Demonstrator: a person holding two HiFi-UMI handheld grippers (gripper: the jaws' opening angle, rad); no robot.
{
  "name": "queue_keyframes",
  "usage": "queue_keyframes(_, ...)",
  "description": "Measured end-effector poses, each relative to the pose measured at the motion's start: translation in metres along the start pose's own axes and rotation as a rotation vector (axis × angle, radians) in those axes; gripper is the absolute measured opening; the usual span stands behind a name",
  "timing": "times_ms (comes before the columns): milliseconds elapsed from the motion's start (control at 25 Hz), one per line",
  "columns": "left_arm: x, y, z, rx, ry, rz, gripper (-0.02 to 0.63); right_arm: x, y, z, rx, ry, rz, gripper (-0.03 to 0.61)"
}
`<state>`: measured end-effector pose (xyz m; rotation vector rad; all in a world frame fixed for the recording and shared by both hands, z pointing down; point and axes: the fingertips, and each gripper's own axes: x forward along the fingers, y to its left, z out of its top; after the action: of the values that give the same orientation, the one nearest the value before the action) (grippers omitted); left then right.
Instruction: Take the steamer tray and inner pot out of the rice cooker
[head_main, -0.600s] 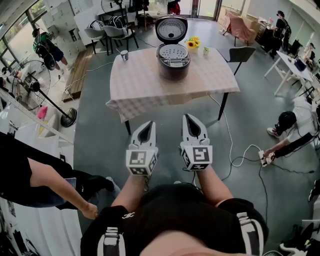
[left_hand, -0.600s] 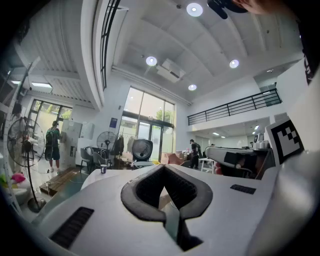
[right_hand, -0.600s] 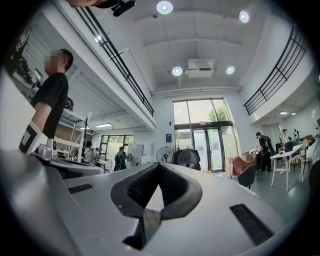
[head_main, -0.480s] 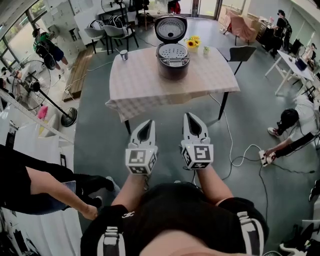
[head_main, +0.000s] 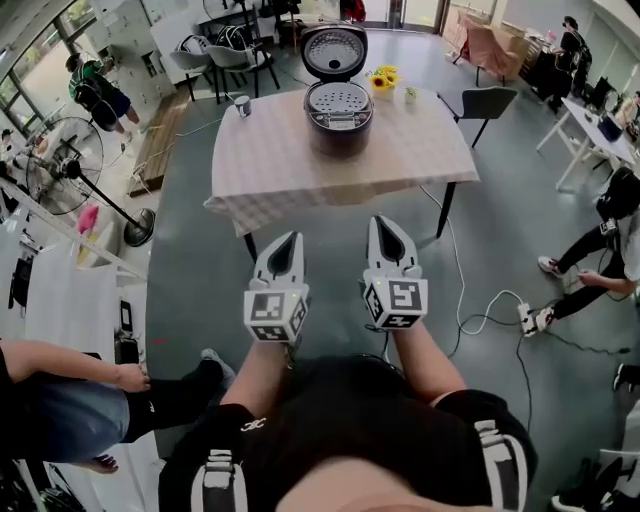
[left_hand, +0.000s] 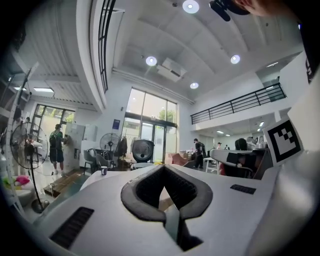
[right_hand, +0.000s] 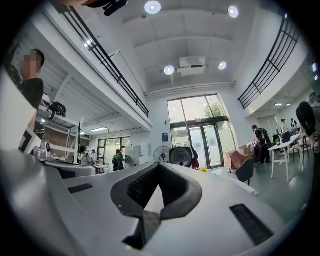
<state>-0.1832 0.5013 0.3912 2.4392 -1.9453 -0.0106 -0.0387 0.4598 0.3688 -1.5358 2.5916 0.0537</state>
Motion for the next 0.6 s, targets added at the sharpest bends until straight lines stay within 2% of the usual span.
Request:
queue_keyframes(280, 0.021, -0.019, 0.006, 0.024, -0.011, 0.045, 0.002, 0.003, -0.041, 0.003, 0.021, -0.008, 0.012, 0.002)
queue_keyframes(600, 0.041, -0.020, -0.003, 0.033, -0.025, 0.055, 0.002, 0.016, -0.058, -0.010, -0.003, -0.015, 0.015, 0.002)
